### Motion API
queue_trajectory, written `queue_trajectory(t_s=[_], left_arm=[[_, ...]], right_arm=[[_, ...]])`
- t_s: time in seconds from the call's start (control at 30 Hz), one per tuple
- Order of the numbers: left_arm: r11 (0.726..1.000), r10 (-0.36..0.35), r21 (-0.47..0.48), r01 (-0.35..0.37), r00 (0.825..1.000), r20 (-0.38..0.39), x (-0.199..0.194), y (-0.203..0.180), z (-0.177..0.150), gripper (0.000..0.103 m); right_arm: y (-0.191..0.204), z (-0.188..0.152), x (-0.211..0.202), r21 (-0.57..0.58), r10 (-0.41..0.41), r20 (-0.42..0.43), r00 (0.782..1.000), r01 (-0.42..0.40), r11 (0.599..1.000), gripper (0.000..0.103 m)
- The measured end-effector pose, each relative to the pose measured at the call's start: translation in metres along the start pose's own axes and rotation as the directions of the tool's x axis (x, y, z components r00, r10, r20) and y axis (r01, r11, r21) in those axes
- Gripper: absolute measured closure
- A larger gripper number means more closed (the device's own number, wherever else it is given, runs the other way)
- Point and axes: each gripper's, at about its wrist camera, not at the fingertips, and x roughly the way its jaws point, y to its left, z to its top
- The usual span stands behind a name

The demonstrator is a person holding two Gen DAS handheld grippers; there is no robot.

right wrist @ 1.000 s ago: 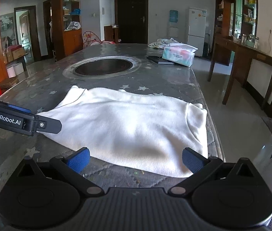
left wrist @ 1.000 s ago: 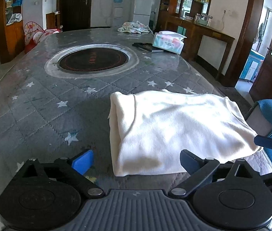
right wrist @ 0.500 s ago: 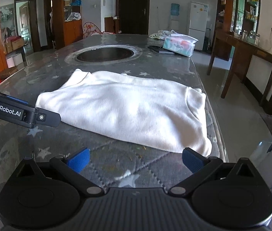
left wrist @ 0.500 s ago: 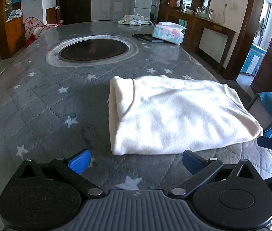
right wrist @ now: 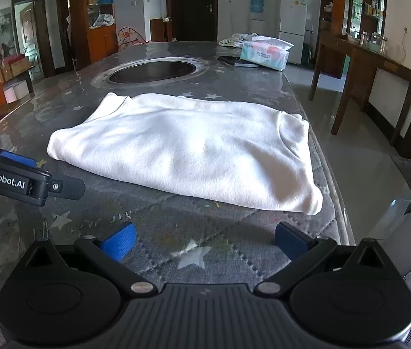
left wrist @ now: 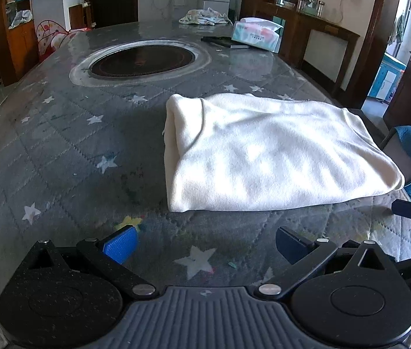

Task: Fold clothes

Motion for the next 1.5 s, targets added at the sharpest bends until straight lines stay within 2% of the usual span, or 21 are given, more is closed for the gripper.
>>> queue_trajectory(t_s=[0.33,1.3,1.5], left_arm=[[0.998,0.036,0.047,-0.036,0.999,-0.003,0.0032,-0.0077,-0.0026,0.000],[0.997,0.054,0.049,-0.053,0.998,-0.013,0.0053,-0.0102,-0.0017,0.000],[0.998,0.054,0.044,-0.053,0.998,-0.018,0.0042,-0.0096,-0.0017,0.000]], right_arm=[[0.0007,0.0000,-0.0001,0.014,-0.009,-0.007,1.000,0.009,1.000,0.000],[0.0028,0.0000,-0.0004,0.018,-0.022,-0.006,1.000,0.022,1.000,0.000],[0.0037,0.0028,0.0002,0.028,-0.032,-0.026,0.999,0.032,0.999,0.000]])
